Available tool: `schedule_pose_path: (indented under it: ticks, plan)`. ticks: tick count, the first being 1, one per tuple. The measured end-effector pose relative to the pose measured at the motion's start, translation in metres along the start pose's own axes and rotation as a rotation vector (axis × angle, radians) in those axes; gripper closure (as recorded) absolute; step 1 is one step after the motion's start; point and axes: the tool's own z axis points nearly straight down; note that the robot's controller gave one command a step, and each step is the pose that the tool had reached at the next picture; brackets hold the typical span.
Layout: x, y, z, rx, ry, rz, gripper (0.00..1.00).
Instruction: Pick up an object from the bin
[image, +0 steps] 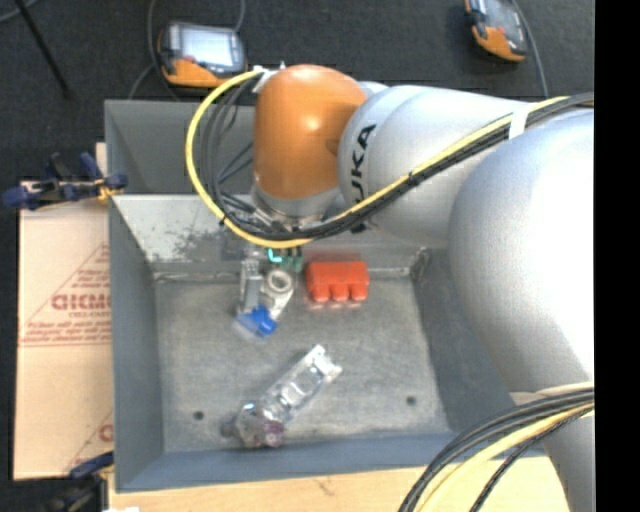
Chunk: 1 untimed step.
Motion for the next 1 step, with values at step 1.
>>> schedule_pose_path:
  ticks: [1]
  plan:
    - [0.0387,-0.0742,0.0593,0.006,0.001,-0.062,0.0]
